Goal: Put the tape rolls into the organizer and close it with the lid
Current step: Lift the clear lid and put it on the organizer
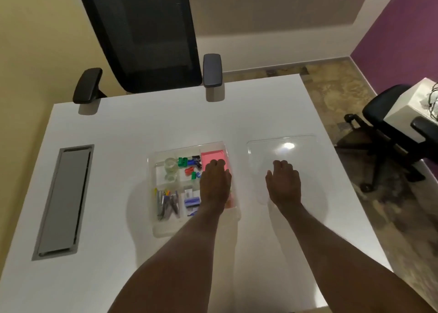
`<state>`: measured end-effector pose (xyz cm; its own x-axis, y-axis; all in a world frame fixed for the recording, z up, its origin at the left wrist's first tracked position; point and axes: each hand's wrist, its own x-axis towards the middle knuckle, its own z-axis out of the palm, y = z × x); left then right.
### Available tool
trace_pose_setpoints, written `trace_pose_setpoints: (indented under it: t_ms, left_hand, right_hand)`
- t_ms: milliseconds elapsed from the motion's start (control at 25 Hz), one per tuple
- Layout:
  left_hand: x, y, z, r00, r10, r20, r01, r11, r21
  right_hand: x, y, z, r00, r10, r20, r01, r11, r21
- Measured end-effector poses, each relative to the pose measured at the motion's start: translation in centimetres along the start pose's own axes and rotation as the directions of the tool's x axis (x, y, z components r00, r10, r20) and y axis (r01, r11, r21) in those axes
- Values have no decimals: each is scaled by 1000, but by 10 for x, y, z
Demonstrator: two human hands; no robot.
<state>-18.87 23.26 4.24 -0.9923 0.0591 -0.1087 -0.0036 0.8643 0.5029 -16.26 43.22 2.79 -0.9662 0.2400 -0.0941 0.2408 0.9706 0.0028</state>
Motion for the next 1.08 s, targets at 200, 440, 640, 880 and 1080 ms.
trace_pose_setpoints:
  t_ms: [200,440,640,880,1080]
  left_hand:
    - [15,64,59,997,-24,76,31,994,-103]
    - [37,91,105,946,-193,261,246,950,-191]
    - [46,102,124,894,-332,300,364,930,-56]
    - [49,110,137,881,-387,273,410,912,-29]
    - [54,110,133,834,-484,264,529,838,-136]
  right_hand:
    - [33,81,17,999,52,-5,-52,999,13]
    - [77,146,33,965,255,59,-262,940,220]
    - [100,176,45,941,310,138,-333,923,196]
    - [111,177,53,914,337,224,-384,898,215]
    - [115,186,55,854,425,301,-509,802,313]
